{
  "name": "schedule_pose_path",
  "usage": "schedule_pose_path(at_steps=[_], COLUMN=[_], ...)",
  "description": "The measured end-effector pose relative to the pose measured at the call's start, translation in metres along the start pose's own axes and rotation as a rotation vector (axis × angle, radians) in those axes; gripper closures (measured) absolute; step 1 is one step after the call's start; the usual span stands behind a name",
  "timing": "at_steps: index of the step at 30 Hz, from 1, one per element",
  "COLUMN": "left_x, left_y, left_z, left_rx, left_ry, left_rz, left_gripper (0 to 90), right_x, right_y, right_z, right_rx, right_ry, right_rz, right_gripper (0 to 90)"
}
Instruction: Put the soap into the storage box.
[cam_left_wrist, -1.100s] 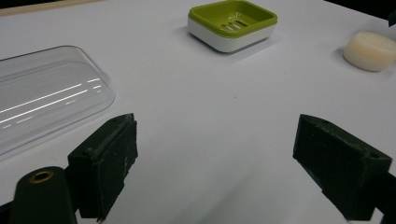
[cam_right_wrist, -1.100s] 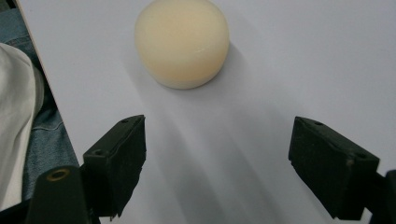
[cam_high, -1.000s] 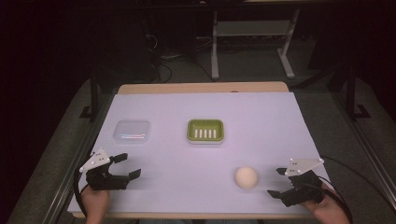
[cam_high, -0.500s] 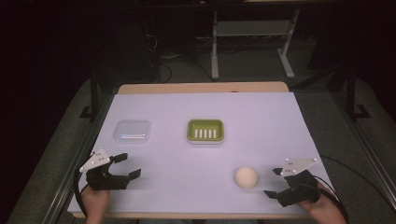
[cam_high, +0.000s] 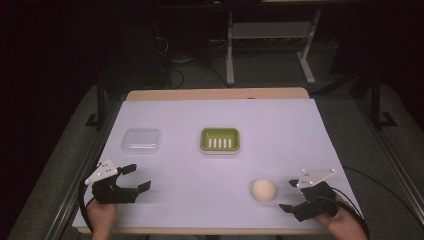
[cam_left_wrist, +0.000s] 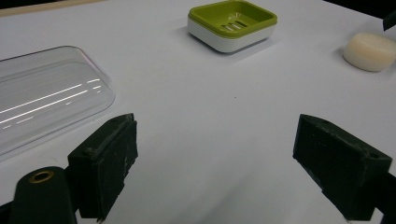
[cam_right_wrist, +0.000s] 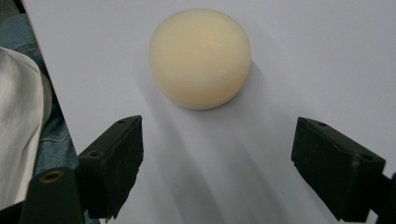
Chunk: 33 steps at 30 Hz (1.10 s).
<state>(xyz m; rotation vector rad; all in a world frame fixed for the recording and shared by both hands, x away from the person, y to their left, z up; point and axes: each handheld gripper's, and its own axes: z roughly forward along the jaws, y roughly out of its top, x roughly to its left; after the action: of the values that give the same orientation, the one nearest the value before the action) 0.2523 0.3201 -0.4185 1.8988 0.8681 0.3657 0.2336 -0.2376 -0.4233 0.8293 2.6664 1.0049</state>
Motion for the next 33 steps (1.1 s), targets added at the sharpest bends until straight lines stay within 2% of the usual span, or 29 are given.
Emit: schedule_pose_path(at_steps=[8,15,19,25,30,33], left_x=[-0.001,-0.001,-0.001,-0.001,-0.001,-0.001], left_y=[0.0,0.0,0.0,-0.001,-0.001,-0.001], left_z=[0.0,0.001,0.0,0.0,-0.001,-0.001], left_rx=[-0.003,0.002,0.002,0.005,0.003,0.001], left_ry=[0.001,0.0,0.002,0.004,0.006,0.006], left_rz=[-0.002,-0.001,-0.001,-0.001,-0.003,-0.002], left_gripper=[13.2,13.2,13.2,13.2,13.2,13.2], right_x=[0.002,0.003,0.003,0.002,0.0,-0.001], right_y=[0.003,0.014,0.022,0.034,0.045,0.048], right_z=[0.003,0.007,0.011,0.016,0.022,0.025], right_rx=[0.01,0.023,0.031,0.081,0.086,0.094], right_ry=[0.006,0.028,0.042,0.058,0.075,0.068], right_rz=[-0.011,-0.024,-0.043,-0.084,-0.105,-0.114], right_gripper=[15.5,14.7,14.7,14.3,14.3,14.2])
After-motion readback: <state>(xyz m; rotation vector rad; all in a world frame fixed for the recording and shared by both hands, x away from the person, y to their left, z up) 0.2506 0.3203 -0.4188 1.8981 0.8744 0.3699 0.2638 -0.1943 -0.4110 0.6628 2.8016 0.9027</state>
